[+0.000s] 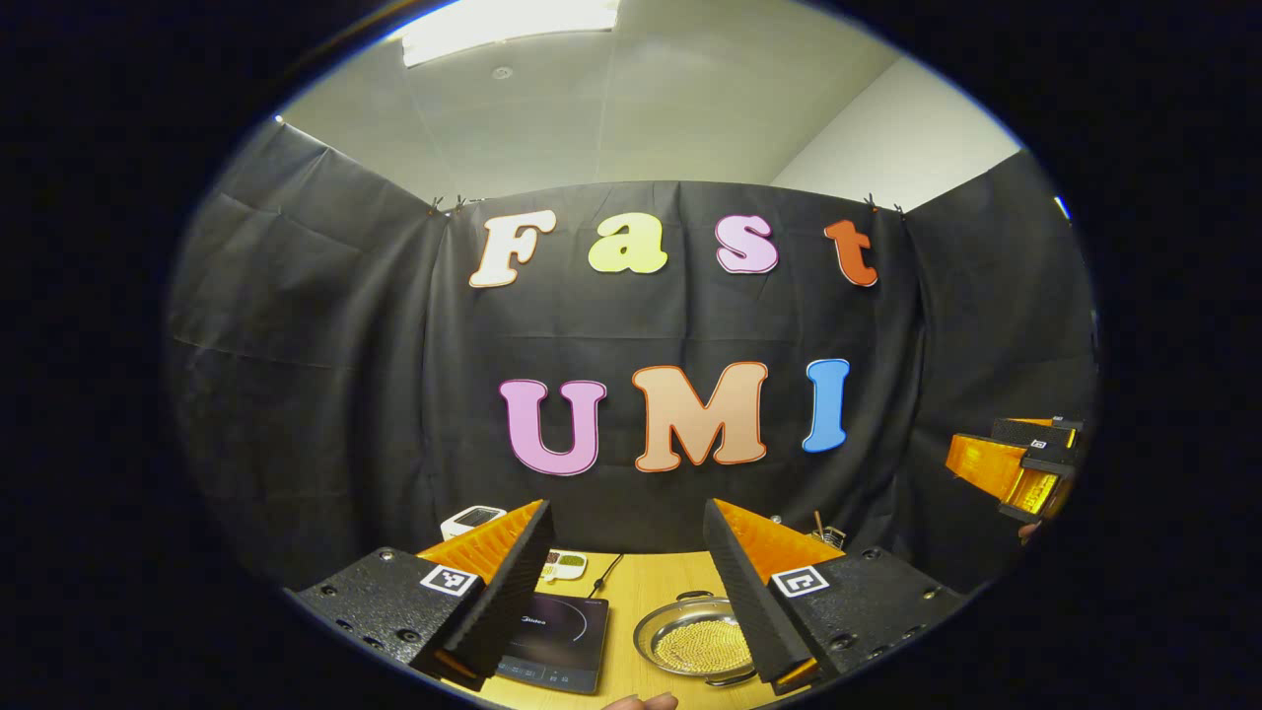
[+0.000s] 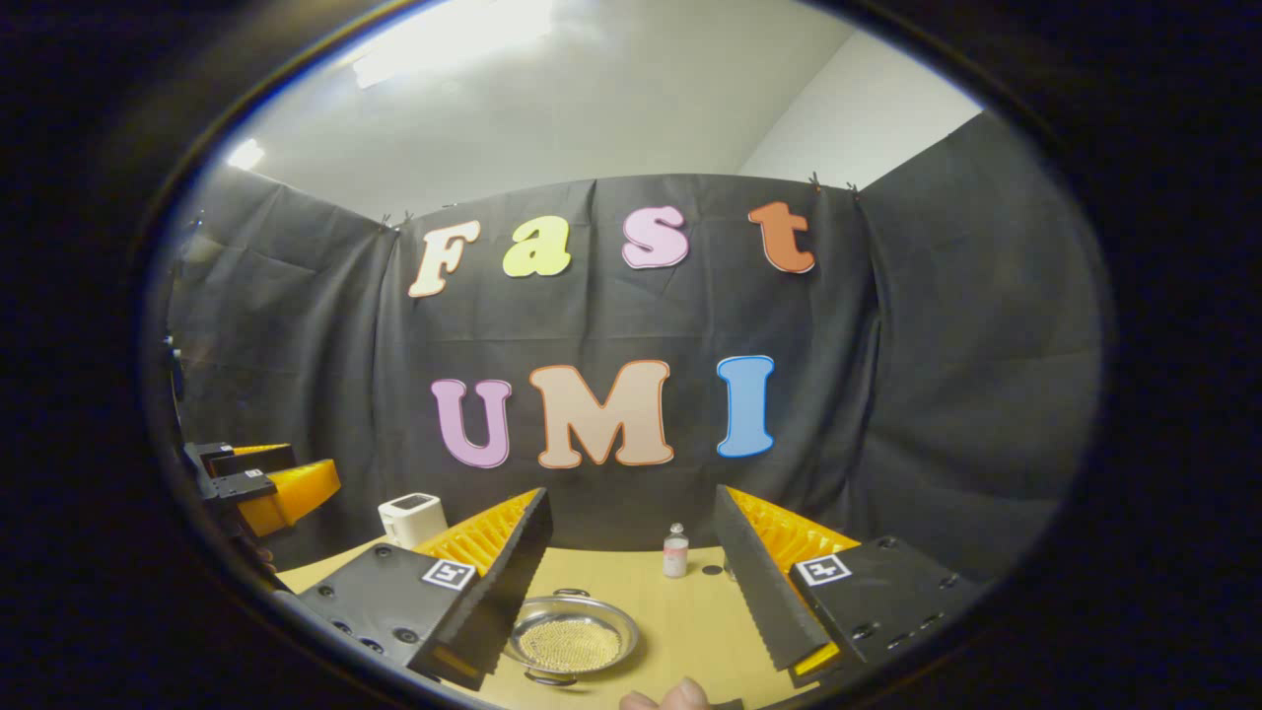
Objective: First push the handle of the pot to place it horizontally, then grasp the pot with both hands and set it on the induction cooktop.
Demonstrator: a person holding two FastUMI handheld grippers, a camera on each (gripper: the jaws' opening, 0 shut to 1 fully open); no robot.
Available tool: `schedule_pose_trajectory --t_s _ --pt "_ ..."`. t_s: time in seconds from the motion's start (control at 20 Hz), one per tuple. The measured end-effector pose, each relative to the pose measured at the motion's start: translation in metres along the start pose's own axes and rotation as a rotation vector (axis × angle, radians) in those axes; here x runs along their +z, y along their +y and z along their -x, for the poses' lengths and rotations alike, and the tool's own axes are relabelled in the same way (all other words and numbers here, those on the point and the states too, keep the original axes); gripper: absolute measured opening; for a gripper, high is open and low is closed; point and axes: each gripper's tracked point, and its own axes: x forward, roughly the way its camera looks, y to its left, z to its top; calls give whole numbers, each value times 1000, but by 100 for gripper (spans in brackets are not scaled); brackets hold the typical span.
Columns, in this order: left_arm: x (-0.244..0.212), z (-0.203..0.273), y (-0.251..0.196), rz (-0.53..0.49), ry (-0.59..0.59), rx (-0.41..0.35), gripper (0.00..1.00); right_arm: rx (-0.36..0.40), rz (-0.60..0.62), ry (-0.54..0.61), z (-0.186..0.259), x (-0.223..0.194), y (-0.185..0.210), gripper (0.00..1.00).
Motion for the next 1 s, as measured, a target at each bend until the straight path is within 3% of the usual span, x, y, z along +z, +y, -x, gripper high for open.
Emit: schedule_pose_trajectory --t_s 0.1,0.45,0.5,0.55,0.6,0.65,0.7,0.75,1.0 --pt "2 6 -5 -5 4 -2 88 8 -8 3 3 -1 -3 97" --pt "2 21 -29 -11 19 16 88 53 -33 13 10 -7 -19 97" --pt "2 23 -31 -15 22 21 93 63 -34 18 10 -10 -20 97" --pt "2 26 -33 -24 24 27 88 76 -36 25 11 -14 -21 97" --pt "2 28 -35 -32 23 35 93 91 -39 33 11 -18 -20 97" --pt "3 29 -35 -39 22 42 88 106 -43 41 11 -22 -18 97" --pt "3 31 -35 -43 26 50 93 114 -43 45 10 -24 -16 97" --pt "3 33 -34 -47 31 56 88 123 -42 48 10 -25 -15 97" --pt "-8 24 -19 -27 40 64 90 139 -41 79 -4 -39 8 97"
